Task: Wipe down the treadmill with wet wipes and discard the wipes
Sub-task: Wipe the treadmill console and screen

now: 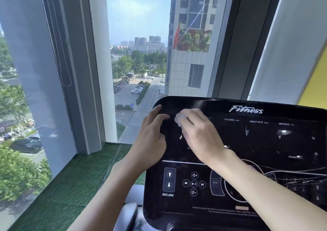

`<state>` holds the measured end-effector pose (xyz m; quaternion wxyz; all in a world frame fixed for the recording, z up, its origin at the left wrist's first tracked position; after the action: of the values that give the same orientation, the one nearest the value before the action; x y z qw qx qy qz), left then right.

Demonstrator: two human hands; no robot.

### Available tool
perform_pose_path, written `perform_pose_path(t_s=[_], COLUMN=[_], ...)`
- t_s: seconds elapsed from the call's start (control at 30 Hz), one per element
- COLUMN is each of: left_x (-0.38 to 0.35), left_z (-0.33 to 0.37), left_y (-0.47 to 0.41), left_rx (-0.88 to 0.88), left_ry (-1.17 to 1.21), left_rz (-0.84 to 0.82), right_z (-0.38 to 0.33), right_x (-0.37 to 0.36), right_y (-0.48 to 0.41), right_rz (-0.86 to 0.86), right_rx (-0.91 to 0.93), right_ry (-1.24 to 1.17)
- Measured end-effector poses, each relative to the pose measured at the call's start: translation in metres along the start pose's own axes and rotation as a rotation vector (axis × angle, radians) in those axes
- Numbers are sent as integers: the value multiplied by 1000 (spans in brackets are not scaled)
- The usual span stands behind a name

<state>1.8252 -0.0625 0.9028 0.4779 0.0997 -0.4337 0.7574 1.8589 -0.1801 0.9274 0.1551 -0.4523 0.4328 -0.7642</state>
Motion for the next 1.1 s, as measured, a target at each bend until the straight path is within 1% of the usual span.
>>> perform_pose_path(t_s=[0.07, 0.13, 0.3, 0.33, 0.37, 0.43, 0.47, 0.5, 0.53, 0.63, 0.67, 0.7, 0.8, 0.83, 0.87, 0.9, 0.97, 1.0, 1.03, 1.1], left_x=[-1, -1, -3, -3, -3, -5, -6, -6, -7, -8, -9, -10, -11, -11, -11, -12, -13, -12, -12, -10], left_z=[0, 1, 1, 1, 1, 1, 1, 0, 1, 2, 3, 2, 1, 1, 1, 0, -1, -1, -1, -1], left_y=[1, 1, 3, 3, 3, 4, 4, 5, 5, 5, 5, 5, 7, 7, 8, 9, 11, 11, 10, 9], left_rx=[-5, -13, -36, -39, -44, -56, -62, -67, -70, -81, -86, -87, -83, -85, -87, -88, -84, -84, -85, -87], left_ry=[-15, -35, -88, -90, -92, -101, -103, -103, -104, -125, -131, -135, -131, -129, -128, -129, -126, -127, -134, -158], left_rz=[-5, -15, -36, -35, -33, -32, -32, -31, -33, -34, -32, -32, -31, -33, -42, -54, -63, -45, -15, 47], right_z=[-10, -5, 25, 20, 10, -12, -15, -11, -2, 34, 32, 21, -19, -17, -6, 9, 37, 40, 36, 16], right_x=[-5, -4, 11, 9, 5, -5, -7, -7, -3, 11, 11, 7, -7, -5, -1, 6, 21, 23, 22, 7], right_y=[10, 15, 10, 9, 10, 17, 20, 20, 18, 11, 12, 13, 25, 26, 23, 20, 20, 21, 23, 29], right_rz=[-61, -71, 85, 80, 52, -50, -79, -75, -47, 83, 94, 72, -80, -97, -81, -33, 108, 154, 164, 81], right_rx=[63, 59, -108, -91, -35, 121, 179, 196, 162, -109, -136, -104, 141, 164, 126, 41, -156, -222, -247, -193], right_ry=[20, 11, -47, -44, -32, 6, 31, 55, 68, 37, 23, 11, 17, 25, 20, -6, -97, -142, -167, -179])
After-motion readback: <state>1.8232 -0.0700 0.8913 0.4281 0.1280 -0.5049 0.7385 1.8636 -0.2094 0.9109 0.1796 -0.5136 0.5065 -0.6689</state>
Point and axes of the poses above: each hand's wrist, its own y-axis away from the middle knuckle, its own x-axis out of the back of the hand, z = x × y, the point moved 9 cm from there along -y, towards the middle knuckle, and after that the axes turned 1 degree about y, right-handed, at the moved point
